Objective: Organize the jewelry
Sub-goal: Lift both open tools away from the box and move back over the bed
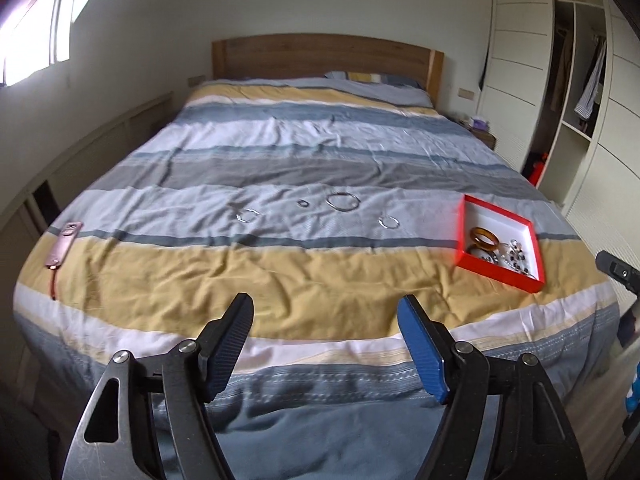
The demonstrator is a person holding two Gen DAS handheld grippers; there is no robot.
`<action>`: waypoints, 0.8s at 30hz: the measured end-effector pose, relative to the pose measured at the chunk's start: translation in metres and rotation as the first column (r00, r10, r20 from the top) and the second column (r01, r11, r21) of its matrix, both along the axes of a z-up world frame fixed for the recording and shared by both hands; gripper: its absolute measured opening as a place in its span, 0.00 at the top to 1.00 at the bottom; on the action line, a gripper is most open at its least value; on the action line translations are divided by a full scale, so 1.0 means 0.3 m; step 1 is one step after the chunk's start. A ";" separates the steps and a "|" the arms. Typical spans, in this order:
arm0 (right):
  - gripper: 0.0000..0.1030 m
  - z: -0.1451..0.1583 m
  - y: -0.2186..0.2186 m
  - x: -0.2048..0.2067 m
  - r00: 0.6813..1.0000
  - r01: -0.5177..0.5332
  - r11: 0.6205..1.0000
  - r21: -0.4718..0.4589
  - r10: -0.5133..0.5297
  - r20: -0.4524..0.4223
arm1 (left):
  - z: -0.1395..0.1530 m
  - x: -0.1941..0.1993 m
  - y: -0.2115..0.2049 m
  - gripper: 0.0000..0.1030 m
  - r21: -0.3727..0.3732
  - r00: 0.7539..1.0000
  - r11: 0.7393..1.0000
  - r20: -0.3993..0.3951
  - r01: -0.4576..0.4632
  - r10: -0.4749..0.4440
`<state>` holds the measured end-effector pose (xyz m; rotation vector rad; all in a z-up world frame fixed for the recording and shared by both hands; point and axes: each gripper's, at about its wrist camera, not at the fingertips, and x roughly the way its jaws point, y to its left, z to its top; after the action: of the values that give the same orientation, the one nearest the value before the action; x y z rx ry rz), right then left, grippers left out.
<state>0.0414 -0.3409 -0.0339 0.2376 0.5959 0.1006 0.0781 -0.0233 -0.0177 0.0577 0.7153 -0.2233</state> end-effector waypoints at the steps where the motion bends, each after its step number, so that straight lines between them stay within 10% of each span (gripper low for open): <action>1: 0.67 -0.003 0.018 -0.001 1.000 -0.011 1.000 -0.003 0.011 -0.003 | 0.005 -0.012 0.003 0.27 0.008 1.000 1.000 0.008 -0.007 0.007; 24: 0.63 -0.103 0.248 0.102 0.991 -0.091 0.995 -0.042 0.086 -0.104 | 0.079 -0.075 0.202 0.23 -0.028 0.985 0.988 0.081 -0.154 0.156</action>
<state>0.0721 -0.2664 -0.0648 0.1718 0.7098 0.1610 0.0556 0.0372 0.0061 -0.0097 0.6312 -0.0795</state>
